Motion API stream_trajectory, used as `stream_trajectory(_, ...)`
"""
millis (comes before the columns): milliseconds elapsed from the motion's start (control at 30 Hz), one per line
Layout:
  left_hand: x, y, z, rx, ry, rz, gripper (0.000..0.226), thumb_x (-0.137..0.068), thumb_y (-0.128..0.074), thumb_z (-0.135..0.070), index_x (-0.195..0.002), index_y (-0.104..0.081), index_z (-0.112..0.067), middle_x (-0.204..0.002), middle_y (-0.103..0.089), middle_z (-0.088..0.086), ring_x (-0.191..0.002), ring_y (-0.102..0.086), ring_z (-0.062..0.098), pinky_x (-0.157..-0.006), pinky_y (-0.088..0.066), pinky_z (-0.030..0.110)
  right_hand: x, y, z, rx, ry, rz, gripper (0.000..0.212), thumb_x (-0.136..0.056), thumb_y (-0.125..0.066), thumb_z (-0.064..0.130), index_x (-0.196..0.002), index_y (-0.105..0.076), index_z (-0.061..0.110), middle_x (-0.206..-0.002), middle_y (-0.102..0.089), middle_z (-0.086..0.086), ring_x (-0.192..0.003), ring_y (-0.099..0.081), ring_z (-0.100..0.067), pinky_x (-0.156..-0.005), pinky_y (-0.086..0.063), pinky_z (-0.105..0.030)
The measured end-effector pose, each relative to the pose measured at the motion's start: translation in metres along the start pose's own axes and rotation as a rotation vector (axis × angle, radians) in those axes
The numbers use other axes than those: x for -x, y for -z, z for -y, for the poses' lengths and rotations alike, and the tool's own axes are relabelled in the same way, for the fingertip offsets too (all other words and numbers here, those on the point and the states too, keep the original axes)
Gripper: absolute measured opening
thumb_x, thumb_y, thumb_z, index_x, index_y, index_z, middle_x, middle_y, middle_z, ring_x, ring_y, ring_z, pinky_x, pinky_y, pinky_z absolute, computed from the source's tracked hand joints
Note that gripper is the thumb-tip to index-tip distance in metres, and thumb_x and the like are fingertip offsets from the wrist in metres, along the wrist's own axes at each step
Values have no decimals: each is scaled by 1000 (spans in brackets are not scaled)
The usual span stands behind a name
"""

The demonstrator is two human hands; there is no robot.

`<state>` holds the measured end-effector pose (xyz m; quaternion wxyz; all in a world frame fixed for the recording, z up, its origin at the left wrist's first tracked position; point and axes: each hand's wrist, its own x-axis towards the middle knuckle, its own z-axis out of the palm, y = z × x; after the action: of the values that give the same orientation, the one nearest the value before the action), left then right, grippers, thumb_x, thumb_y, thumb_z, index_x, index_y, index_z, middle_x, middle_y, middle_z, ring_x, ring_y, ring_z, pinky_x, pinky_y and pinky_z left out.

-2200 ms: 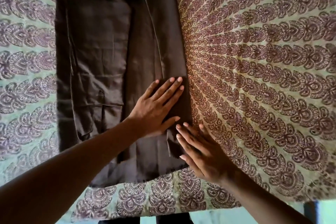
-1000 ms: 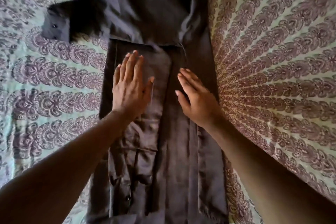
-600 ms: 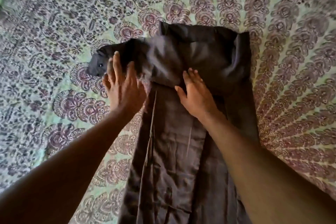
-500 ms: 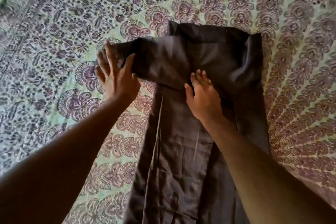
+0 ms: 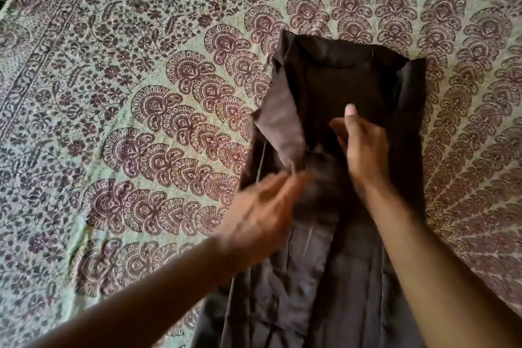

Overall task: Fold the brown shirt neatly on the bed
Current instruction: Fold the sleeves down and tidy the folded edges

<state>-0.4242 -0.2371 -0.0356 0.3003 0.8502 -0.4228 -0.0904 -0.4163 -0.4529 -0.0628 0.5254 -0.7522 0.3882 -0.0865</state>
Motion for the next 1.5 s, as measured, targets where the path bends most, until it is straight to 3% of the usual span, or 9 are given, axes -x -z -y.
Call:
stream_trajectory(100,34,-26,-32,-57,-143,253,67,-82,-45,-12,-148,-40,-24,-153,-44,4,-111,-64,29,-68,-61,40,23,31,1,13,-113,197,92,-84,-40,89,-96,-75,4,-99,-78,-10,-97,-72,-28,-95,-56,-51)
stream_trajectory(233,64,-56,-66,-176,-355,315,57,-93,-38,-17,-148,-52,-26,-162,-41,2,-79,-66,20,-49,-51,28,65,61,-14,24,-103,388,50,-80,-68,74,-86,-75,25,-81,-74,22,-86,-68,-2,-80,-51,-23)
stream_trajectory(467,94,-70,-109,-266,-491,404,72,-85,-37,-20,-157,-39,-21,-152,-55,1,-80,-66,11,-55,-48,24,110,106,-70,64,-53,-16,5,-91,-76,19,-89,-77,15,-83,-77,7,-83,-73,-12,-73,-55,-33)
stream_trajectory(633,124,-80,-127,-261,-439,549,85,-76,-39,-12,-160,-27,-11,-155,-49,9,-89,-71,19,-51,-53,26,145,124,-91,287,-196,6,55,-89,-78,39,-130,-64,6,-118,-72,-12,-114,-67,-31,-95,-55,-40)
stream_trajectory(800,150,-95,-139,-363,-447,610,76,-71,-46,-20,-147,-54,-19,-144,-60,4,-82,-71,15,-47,-51,23,172,138,-103,320,-388,265,110,-70,-95,29,-159,-32,12,-153,-50,-10,-139,-51,-28,-112,-46,-41)
stream_trajectory(967,154,-95,-159,-146,-84,800,64,-98,-38,-60,-155,-30,-32,-160,-33,-8,-119,-64,26,-87,-59,45,195,147,-120,284,-349,170,82,-80,-88,23,-149,-47,5,-129,-64,-14,-127,-60,-28,-97,-49,-30)
stream_trajectory(1133,146,-94,-150,-203,170,380,26,-92,-45,-39,-110,-58,-25,-104,-62,-2,-87,-69,29,-53,-57,41,219,153,-132,290,-377,233,46,-65,-97,40,-98,-71,23,-96,-73,2,-97,-74,-26,-84,-63,-48)
stream_trajectory(1267,131,-94,-142,-252,434,416,49,-93,-65,-39,-132,-43,-18,-131,-41,6,-122,-50,28,-74,-62,45,237,156,-144,220,-466,301,30,-64,-98,19,-71,-70,16,-69,-75,-2,-66,-77,-22,-62,-65,-51)
stream_trajectory(1500,123,-87,-122,49,596,278,24,-90,-73,-21,-110,-60,-22,-114,-53,-2,-95,-61,19,-71,-49,29,255,161,-161,93,-476,329,37,-81,-87,14,-63,-55,16,-48,-59,6,-46,-63,-11,-60,-64,-45)
